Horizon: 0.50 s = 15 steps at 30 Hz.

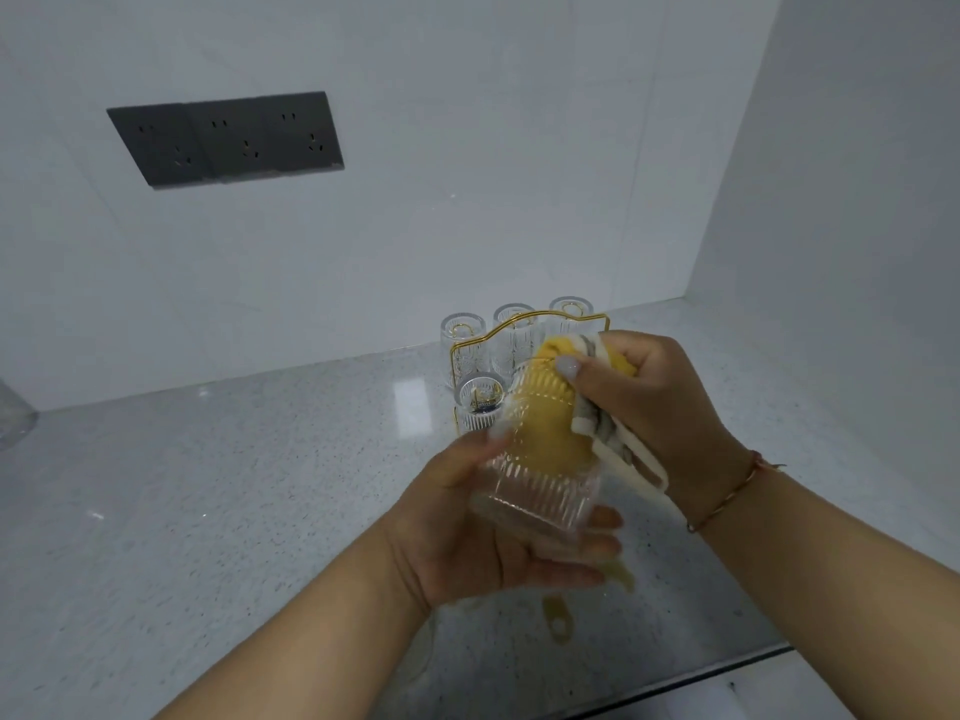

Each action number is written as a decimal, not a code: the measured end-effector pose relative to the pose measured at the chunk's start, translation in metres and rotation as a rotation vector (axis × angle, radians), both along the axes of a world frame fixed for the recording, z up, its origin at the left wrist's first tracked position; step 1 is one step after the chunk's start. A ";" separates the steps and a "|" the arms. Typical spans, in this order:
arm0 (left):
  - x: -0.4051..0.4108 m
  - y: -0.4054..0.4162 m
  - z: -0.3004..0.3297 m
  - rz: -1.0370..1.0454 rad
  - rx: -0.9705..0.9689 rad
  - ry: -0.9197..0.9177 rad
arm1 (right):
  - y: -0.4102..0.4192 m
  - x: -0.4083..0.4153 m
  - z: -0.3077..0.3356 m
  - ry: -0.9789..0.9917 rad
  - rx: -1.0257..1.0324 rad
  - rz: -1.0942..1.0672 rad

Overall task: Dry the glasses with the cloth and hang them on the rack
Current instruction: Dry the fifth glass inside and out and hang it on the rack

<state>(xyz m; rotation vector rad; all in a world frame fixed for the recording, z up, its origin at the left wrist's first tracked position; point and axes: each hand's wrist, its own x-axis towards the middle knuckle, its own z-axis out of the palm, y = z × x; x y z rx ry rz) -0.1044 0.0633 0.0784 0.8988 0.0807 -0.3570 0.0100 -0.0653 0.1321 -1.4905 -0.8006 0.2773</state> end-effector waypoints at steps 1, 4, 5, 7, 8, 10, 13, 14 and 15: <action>0.000 0.002 0.004 0.083 0.173 0.011 | 0.001 0.000 0.001 -0.014 -0.054 -0.034; 0.005 -0.006 0.016 0.218 0.794 -0.114 | 0.005 0.002 -0.001 -0.098 -0.216 -0.161; 0.005 -0.011 0.017 0.247 0.929 -0.159 | 0.006 0.002 -0.002 -0.101 -0.240 -0.177; 0.005 -0.016 0.017 0.318 1.019 -0.184 | 0.007 -0.001 -0.002 -0.098 -0.236 -0.169; 0.004 -0.016 0.016 0.343 0.978 -0.179 | 0.007 -0.002 -0.001 -0.097 -0.220 -0.164; 0.002 -0.014 0.017 0.333 0.761 -0.143 | 0.005 -0.004 0.003 -0.066 -0.165 -0.144; -0.001 -0.011 0.011 0.248 0.246 -0.046 | 0.000 -0.005 0.008 0.024 -0.011 -0.073; -0.002 -0.012 0.010 0.194 0.070 -0.058 | 0.000 -0.007 0.008 0.059 0.055 -0.045; -0.004 -0.014 0.008 0.130 -0.076 -0.084 | 0.000 -0.008 0.008 0.100 0.120 -0.016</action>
